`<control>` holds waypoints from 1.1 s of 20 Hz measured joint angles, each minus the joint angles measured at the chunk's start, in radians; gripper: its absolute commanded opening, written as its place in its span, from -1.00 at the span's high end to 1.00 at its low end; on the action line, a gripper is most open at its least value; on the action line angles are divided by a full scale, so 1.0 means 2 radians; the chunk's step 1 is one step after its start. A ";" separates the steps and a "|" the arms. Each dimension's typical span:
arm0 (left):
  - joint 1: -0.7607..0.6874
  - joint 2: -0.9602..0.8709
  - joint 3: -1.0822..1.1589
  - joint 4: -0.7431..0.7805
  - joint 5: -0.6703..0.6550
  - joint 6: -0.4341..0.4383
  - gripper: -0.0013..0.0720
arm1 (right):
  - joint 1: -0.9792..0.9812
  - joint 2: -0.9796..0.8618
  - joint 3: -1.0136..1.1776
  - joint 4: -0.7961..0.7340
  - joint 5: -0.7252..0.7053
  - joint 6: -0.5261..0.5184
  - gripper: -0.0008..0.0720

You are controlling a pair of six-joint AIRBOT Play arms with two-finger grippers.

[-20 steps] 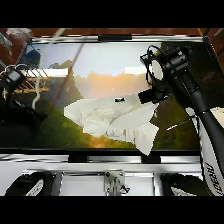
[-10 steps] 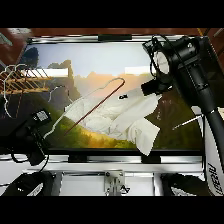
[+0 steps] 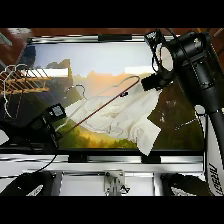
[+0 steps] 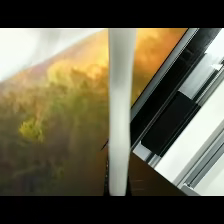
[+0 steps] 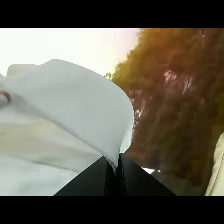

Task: Fold the shirts.

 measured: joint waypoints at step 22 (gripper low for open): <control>-0.053 -0.077 -0.047 -0.008 0.114 -0.009 0.83 | 0.017 0.000 0.058 0.060 -0.003 0.017 0.73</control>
